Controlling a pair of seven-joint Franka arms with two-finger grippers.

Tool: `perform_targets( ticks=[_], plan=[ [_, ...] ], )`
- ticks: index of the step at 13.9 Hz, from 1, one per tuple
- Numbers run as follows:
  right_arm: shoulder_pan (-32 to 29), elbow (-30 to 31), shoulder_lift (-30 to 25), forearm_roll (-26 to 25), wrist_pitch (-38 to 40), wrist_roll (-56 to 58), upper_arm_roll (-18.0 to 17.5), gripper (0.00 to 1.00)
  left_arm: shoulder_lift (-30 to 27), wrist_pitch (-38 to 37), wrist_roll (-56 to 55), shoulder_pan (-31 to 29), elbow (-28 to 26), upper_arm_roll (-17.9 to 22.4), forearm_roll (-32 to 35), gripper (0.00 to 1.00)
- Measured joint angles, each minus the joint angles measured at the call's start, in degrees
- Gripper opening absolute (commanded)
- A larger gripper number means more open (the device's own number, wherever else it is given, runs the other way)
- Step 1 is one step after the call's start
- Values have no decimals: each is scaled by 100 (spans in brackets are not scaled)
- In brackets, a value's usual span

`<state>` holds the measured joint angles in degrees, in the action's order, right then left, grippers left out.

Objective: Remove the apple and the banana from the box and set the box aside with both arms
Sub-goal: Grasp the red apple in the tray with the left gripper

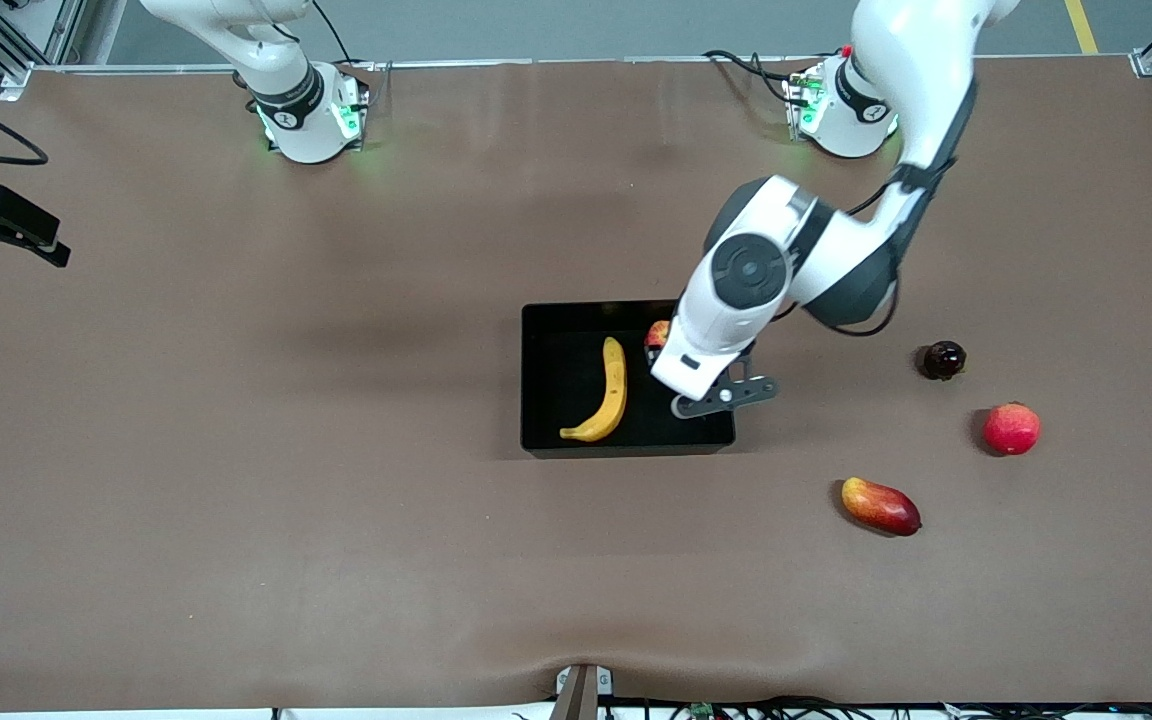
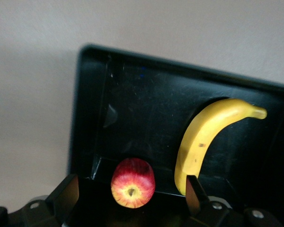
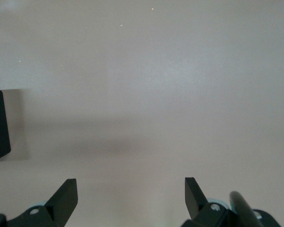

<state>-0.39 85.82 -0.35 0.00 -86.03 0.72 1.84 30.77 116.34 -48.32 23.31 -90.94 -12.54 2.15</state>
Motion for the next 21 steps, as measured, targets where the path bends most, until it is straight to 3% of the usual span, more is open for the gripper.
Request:
perform_targets(
  ticks=[4, 14, 15, 18, 20, 21],
  plan=[
    [-41, 0, 22, 0, -35, 0, 14, 100, 423, 39, -253, 250, -30, -1, 3, 100],
    [-46, 1, 149, -4, -196, 20, 17, 100, 637, 98, -375, 359, -417, 4, 221, 100],
    [-49, 1, 191, -10, -279, 77, 21, 100, 666, 107, -414, 377, -418, 4, 222, 94],
    [-77, 0, 319, -27, -422, 172, 35, 100, 771, 130, -484, 462, -421, 3, 222, 40],
    [-78, 1, 412, -142, -526, 195, 36, 100, 800, 151, -491, 484, -417, 4, 223, 10],
    [-78, 2, 484, -245, -605, 202, 36, 100, 792, 155, -491, 482, -388, 10, 225, 3]
  ],
)
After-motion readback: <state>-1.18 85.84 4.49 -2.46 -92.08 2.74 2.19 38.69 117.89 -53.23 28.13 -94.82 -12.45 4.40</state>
